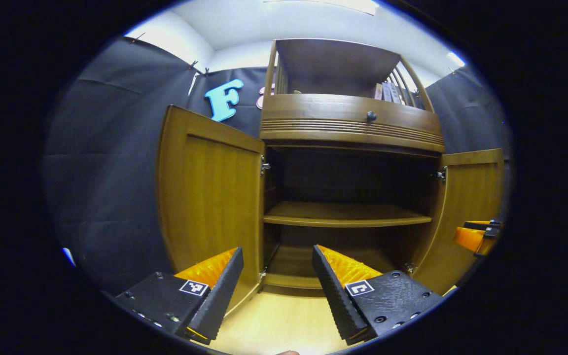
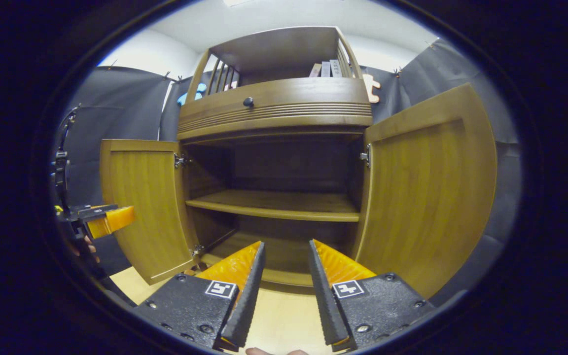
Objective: Open the right door of the double-door shoe cabinet with the right hand, and open the left door with the left hand.
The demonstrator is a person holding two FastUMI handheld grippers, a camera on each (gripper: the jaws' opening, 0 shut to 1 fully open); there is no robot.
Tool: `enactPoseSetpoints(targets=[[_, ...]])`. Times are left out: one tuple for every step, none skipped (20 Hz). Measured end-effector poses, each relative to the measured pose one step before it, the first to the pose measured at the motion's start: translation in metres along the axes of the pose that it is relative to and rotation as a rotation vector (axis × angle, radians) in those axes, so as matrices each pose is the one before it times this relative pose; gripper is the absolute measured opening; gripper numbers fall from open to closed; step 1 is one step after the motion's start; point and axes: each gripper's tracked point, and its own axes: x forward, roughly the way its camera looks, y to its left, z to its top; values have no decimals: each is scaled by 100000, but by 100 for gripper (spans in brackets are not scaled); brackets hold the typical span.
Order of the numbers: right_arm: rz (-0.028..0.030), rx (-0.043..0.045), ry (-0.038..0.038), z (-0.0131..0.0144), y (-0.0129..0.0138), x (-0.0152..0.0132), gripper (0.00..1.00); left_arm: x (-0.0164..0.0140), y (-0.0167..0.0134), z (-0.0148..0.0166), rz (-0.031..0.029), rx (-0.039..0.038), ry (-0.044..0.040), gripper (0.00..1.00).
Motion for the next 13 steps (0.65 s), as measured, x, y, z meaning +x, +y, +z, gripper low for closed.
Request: enactPoseSetpoints(targets=[[-289,298,30,34,-111,-125,58,148,-673,2,-1573,-16,36,85],[-233,111,-73,-32,-79,-50,58,-7,-729,112,-1636,-11,-51,85],[-495,124,-400,96,-228,-153,58,157,-593,70,-1515,97,-99,86],[-450,216,-348,98,-182,-101,58,146,-629,-14,-1822,89,472,96],[-799,283,-147,90,-213,-100,58,114,-738,-264,-2265,-146,1734,86],[-104,303,-88,-45,-7,-102,58,76,-631,-171,-1819,56,594,87],[-330,-19,3,10,-54,-31,58,-111,-495,383,-808,638,-819,91],[-184,-86,-112,-14,-95,-58,58,112,-375,233,-602,1060,-878,91],[-171,-112,-38,26,4,-139,58,47,-264,129,-233,1136,-558,91],[-7,63,-227,69,-49,-120,58,-76,-278,164,-263,1034,-522,82],[295,-42,-245,89,66,-91,58,-52,-280,108,-470,744,-409,82],[48,-116,-97,29,-31,19,58,-15,-209,116,-105,514,-434,91],[371,12,7,67,-21,-50,58,-31,-145,88,-465,472,-353,91]])
